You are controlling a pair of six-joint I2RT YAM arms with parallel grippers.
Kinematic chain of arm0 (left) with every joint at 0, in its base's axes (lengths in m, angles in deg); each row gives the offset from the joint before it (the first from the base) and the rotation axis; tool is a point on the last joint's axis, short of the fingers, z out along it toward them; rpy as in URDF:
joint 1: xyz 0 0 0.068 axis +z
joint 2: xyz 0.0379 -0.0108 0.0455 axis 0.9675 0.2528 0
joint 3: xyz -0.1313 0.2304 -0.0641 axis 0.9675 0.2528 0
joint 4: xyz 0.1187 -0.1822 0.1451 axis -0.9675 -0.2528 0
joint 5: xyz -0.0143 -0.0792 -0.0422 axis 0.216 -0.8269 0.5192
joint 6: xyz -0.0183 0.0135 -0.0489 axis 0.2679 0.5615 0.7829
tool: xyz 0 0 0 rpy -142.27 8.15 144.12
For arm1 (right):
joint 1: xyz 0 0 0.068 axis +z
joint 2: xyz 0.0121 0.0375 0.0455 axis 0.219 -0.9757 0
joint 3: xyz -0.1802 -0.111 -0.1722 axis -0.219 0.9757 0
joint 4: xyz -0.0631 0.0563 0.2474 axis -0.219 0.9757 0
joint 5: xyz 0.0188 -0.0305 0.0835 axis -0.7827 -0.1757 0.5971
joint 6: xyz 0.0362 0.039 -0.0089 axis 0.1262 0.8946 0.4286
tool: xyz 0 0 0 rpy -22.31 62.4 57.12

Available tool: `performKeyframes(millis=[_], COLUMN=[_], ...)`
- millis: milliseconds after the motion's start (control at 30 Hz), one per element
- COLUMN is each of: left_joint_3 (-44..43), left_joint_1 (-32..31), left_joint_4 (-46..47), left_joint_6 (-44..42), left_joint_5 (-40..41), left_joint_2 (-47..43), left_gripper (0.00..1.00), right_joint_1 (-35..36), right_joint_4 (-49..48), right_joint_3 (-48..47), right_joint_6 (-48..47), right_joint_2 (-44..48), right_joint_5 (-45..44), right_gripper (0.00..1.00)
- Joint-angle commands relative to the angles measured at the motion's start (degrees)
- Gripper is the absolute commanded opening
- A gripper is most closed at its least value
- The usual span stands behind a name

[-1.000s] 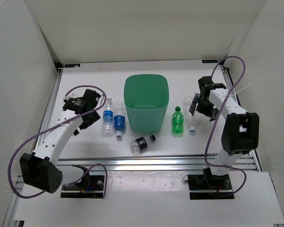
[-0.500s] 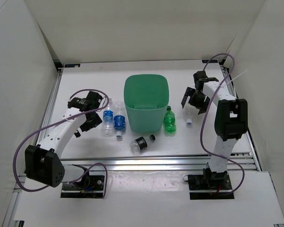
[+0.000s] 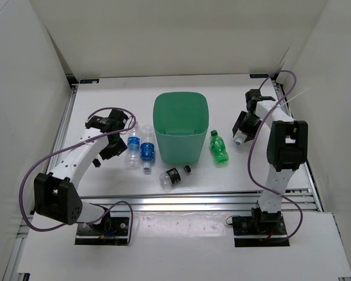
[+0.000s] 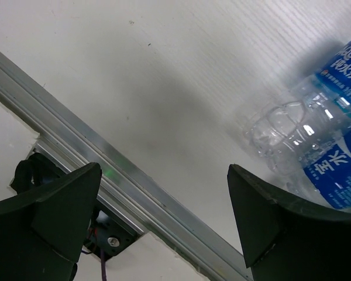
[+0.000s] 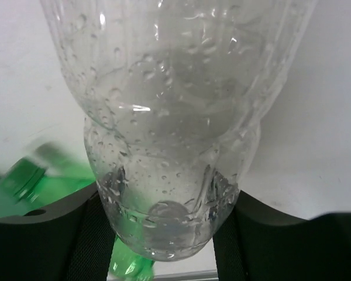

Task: Put the plastic bottles in the bin

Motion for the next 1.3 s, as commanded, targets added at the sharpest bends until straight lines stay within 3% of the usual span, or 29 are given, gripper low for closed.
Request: performKeyframes(millis=[0,133,333,533,733,800,867,900,933,1267], left_joint_3=[-3.3,-5.6,-8.8,-10.7,-11.3,-10.8,-10.2,-9.6,-8.9,-6.5], left_joint_1=[0.3,0.3,0.3,0.3,0.3,0.3,0.3,0.3,0.3,0.3], left_joint_4=[-0.7,-1.2,-0.7,0.5,0.5,0.5,0.5,0.5,0.5,4.0], left_joint_6=[1.4,3.2,3.2,3.2,3.2,3.2,3.2,3.2,3.2,1.6], left_joint_5=[0.4,1.0,1.7,2.9,2.9,3.5,4.1,4.1,4.1,3.1], left_joint_2=[-0.1,-0.1,-0.1,1.7,2.3,1.8,0.3,0.3,-0.2,-0.2], left_gripper=[1.00,1.00,1.00,1.00,1.00,1.00,1.00,1.00,1.00,1.00], right_joint_1=[-0.3,2.2,13.7,32.0,39.9,40.4,40.9,40.9,41.6,46.0], right_joint_4=[3.6,6.1,3.7,2.8,4.1,4.1,4.1,4.1,4.1,4.1], right_joint_3=[-4.7,-9.1,-15.2,-22.2,-18.6,-18.0,-18.0,-18.0,-18.5,-27.4], right_joint_6=[2.5,4.3,6.5,-0.8,-1.9,-1.9,-1.9,-1.9,-2.4,-6.4], right_joint_2=[8.7,16.9,25.9,24.0,22.6,22.6,22.6,23.1,23.7,30.5], right_joint_5=[-0.6,1.5,2.9,-3.7,-7.3,-7.3,-7.3,-8.5,-11.1,-30.6], right_gripper=[0.20,0.10,0.04,0.04,0.08,0.25,0.50,0.83,0.99,0.99])
